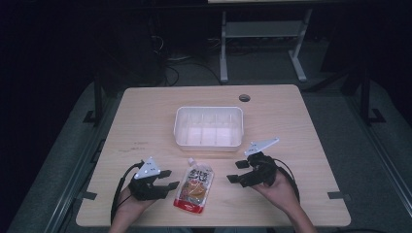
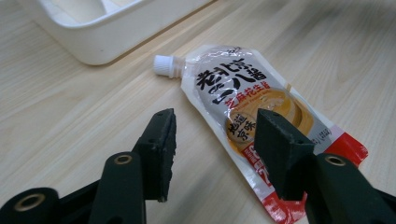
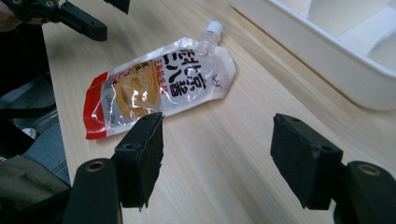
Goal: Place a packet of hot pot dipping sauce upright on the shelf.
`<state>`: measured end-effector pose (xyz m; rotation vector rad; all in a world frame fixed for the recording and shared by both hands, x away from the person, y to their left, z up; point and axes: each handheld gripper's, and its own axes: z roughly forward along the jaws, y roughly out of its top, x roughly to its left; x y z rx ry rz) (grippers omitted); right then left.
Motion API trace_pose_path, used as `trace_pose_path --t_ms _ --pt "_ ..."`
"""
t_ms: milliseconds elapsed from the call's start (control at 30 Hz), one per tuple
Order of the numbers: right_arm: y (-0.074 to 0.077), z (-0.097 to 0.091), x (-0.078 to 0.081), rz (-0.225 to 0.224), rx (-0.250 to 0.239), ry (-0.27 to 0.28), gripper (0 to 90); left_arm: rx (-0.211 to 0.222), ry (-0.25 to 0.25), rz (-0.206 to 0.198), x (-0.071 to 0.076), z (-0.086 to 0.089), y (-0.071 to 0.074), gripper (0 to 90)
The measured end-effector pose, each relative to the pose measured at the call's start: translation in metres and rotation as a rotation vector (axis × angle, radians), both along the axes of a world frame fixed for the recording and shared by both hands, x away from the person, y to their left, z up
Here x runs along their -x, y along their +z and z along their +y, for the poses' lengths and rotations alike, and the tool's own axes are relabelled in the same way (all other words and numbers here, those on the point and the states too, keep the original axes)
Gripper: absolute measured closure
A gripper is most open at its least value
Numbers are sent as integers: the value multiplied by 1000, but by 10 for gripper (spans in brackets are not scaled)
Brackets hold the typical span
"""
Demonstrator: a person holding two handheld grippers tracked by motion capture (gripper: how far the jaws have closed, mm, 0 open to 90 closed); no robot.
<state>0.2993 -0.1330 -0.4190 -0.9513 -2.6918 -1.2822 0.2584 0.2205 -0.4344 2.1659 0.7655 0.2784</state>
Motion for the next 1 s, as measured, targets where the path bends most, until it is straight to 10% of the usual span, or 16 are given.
trace_pose_path --t_ms 300,1000 --pt "0 28 -8 9 29 20 380 -13 -51 25 0 -14 -3 628" --pt "-27 57 -17 192 79 52 701 -115 -69 103 -4 -29 -18 776"
